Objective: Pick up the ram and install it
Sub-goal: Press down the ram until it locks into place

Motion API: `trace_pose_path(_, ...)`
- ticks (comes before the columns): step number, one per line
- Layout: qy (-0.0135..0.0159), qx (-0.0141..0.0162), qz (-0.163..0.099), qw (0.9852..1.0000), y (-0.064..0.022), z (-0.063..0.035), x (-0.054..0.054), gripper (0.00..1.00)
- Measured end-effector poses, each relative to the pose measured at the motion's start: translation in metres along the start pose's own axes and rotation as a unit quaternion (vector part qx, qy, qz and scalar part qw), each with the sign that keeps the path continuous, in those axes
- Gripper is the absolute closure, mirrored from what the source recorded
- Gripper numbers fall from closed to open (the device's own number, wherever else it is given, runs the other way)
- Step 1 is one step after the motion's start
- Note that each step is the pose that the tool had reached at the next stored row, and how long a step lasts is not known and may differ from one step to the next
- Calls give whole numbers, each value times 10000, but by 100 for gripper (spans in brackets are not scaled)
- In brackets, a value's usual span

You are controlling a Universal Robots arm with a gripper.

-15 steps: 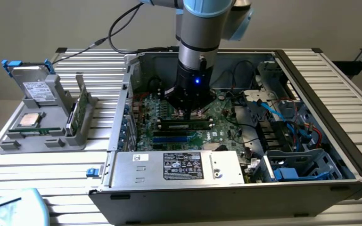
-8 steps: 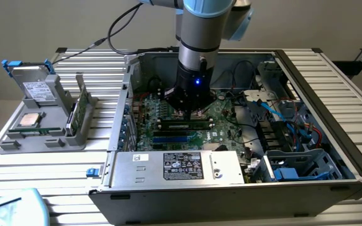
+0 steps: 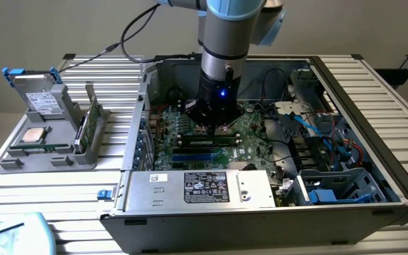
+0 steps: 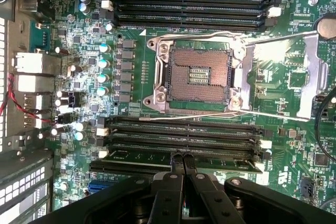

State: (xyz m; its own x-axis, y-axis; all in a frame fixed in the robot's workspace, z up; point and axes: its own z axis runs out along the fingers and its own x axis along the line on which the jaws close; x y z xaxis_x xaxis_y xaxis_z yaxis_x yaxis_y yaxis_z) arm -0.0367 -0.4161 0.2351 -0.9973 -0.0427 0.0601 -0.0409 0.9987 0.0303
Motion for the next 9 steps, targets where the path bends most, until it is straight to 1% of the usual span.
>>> trace_pose_path(9,-3,0,1,10000,-45,-3,34,90)
